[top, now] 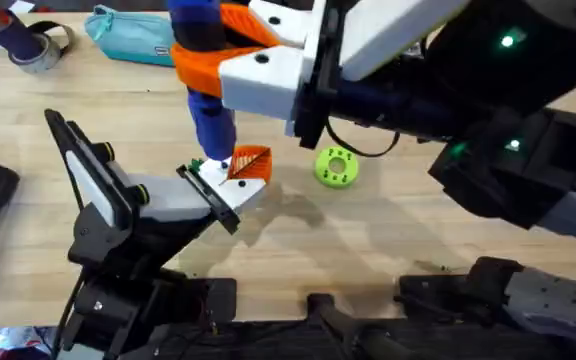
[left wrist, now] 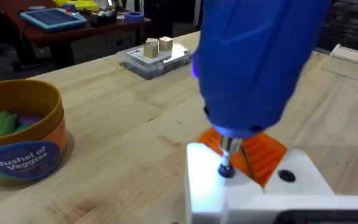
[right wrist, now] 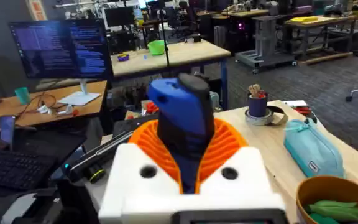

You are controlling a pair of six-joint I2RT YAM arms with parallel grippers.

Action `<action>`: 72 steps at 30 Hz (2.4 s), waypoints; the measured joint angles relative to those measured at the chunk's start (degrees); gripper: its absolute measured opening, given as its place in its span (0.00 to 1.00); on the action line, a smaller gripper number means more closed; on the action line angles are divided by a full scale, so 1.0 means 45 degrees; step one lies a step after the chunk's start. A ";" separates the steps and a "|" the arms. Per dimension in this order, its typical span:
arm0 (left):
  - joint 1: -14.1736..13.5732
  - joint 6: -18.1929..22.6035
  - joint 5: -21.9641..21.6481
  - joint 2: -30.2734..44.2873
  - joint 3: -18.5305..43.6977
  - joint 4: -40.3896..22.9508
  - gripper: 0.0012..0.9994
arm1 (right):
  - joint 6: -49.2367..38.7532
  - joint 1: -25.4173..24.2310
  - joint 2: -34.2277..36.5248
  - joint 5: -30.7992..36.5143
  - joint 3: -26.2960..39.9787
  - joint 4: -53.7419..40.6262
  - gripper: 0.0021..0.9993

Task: Pick up the gripper from the table and insert it into the empty holder that is missing its gripper. Then pick up a screw, insert it into the mounting hole, and use the screwdriver to tighten it. Finally, clean up the table by picking up the vegetable and placing it into the bucket.

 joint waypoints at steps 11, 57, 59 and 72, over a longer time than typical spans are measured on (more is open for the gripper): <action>0.0000 -0.0001 0.0000 0.0000 0.0000 -0.0013 0.01 | -0.0134 0.0000 -0.0003 -0.0001 0.0000 -0.0286 0.08; 0.0000 0.0002 0.0005 0.0000 0.0000 0.0039 0.01 | -0.3126 -0.4306 -0.0246 -0.1118 -0.0005 -0.2729 0.07; 0.0000 0.0002 0.0005 0.0004 0.0000 0.0034 0.01 | -0.3902 -0.5401 -0.0246 -0.0992 0.0005 -0.3684 0.07; 0.0000 0.0002 0.0005 0.0000 0.0000 0.0034 0.01 | -1.2116 -0.8015 0.1900 0.3898 -0.0010 -1.0772 0.06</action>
